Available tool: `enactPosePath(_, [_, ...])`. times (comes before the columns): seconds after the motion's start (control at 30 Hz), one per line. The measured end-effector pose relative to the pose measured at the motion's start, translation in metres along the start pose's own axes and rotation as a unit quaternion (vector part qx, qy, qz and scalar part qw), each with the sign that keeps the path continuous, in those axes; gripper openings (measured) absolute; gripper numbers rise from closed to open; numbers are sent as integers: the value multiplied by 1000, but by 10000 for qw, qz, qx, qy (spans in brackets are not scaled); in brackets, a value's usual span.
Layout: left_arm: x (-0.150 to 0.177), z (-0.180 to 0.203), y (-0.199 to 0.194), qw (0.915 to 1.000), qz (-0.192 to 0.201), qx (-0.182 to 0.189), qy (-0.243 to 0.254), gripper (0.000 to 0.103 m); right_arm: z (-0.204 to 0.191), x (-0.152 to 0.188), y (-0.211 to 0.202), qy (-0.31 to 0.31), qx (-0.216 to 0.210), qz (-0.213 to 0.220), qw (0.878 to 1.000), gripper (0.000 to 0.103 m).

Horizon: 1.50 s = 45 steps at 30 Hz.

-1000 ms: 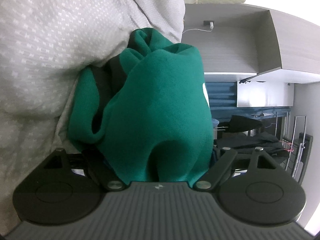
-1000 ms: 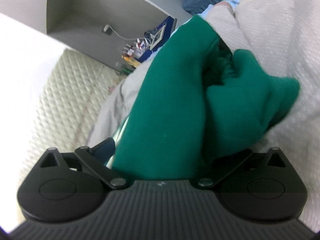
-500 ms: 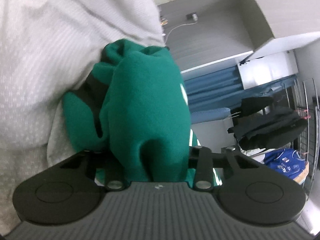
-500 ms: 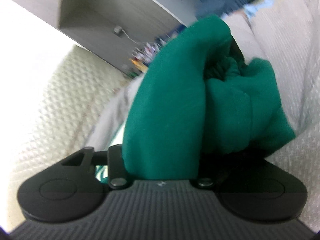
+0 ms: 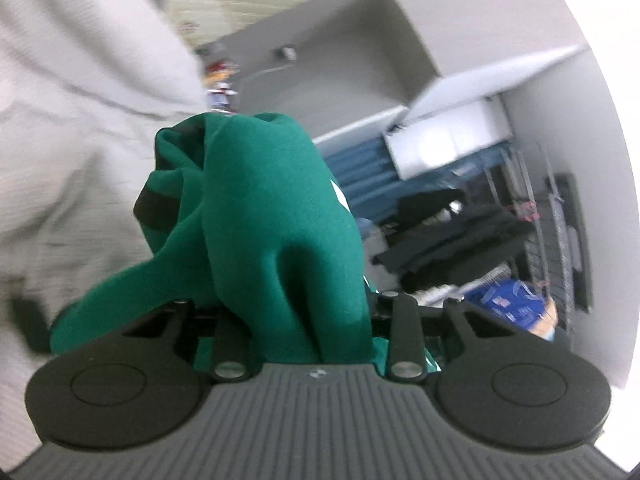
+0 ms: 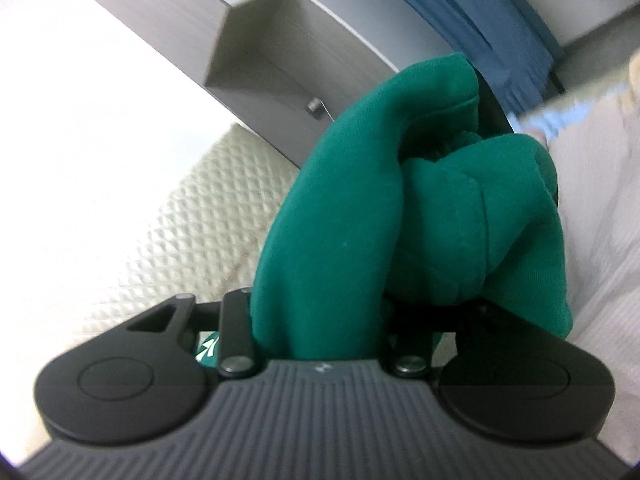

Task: Fold large clothes
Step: 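Lift the held hoodie with both grippers and fold it over onto itself, then lower the folded hoodie onto the bed and open both grippers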

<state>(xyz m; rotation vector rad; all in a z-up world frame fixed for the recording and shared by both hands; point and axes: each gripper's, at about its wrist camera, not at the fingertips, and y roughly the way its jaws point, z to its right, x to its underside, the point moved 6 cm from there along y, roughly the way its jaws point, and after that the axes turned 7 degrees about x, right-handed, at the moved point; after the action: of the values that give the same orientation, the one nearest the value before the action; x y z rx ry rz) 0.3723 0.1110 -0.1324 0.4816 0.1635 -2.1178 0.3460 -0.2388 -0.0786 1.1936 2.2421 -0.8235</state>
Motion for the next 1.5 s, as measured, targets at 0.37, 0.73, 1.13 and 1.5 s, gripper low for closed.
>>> enactPosePath(0.37, [52, 144, 73, 9954, -598, 550, 504, 38, 2, -95, -119, -46, -10, 882, 9961, 45])
enactPosePath(0.73, [156, 156, 254, 9913, -1134, 596, 293, 38, 98, -161, -169, 282, 607, 1446, 9872, 46])
enactPosePath(1.13, [256, 50, 369, 9828, -1816, -4, 325, 38, 241, -147, -145, 762, 1010, 1465, 9811, 46])
enactPosePath(1.5, [286, -27, 350, 9708, -2209, -60, 929, 38, 298, -80, -133, 1372, 1340, 1267, 9732, 55])
